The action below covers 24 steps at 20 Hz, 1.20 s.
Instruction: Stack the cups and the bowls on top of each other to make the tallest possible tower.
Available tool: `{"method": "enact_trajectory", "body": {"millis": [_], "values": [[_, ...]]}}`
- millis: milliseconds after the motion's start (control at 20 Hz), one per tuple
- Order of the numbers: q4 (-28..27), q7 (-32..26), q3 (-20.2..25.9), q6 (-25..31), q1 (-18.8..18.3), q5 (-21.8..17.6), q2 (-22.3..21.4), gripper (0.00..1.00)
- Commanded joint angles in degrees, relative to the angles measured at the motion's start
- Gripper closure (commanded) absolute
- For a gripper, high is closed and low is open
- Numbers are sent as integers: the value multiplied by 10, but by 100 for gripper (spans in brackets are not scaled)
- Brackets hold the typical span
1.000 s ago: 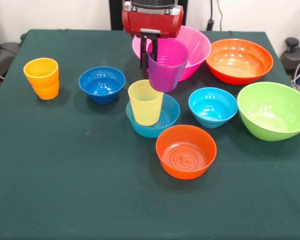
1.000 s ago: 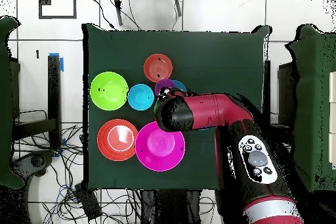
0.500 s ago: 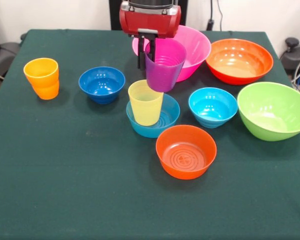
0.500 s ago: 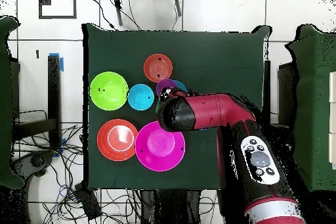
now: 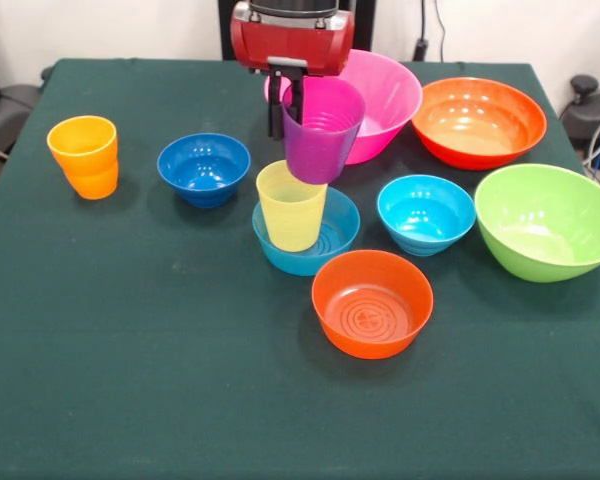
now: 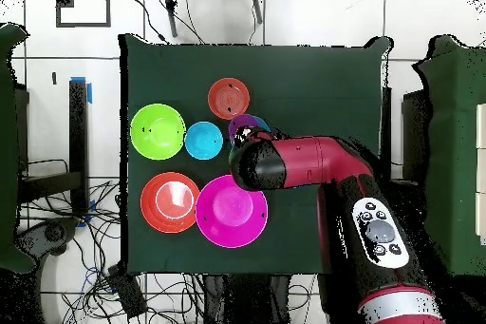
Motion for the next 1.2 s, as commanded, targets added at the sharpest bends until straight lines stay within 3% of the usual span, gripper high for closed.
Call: {"method": "enact_trajectory", "body": {"millis": [50, 500, 1200], "values": [[6, -34, 17, -10, -13, -35, 2, 100], [-15, -50, 27, 11, -17, -31, 10, 100], [-81, -100, 61, 97, -30, -6, 16, 100]]}}
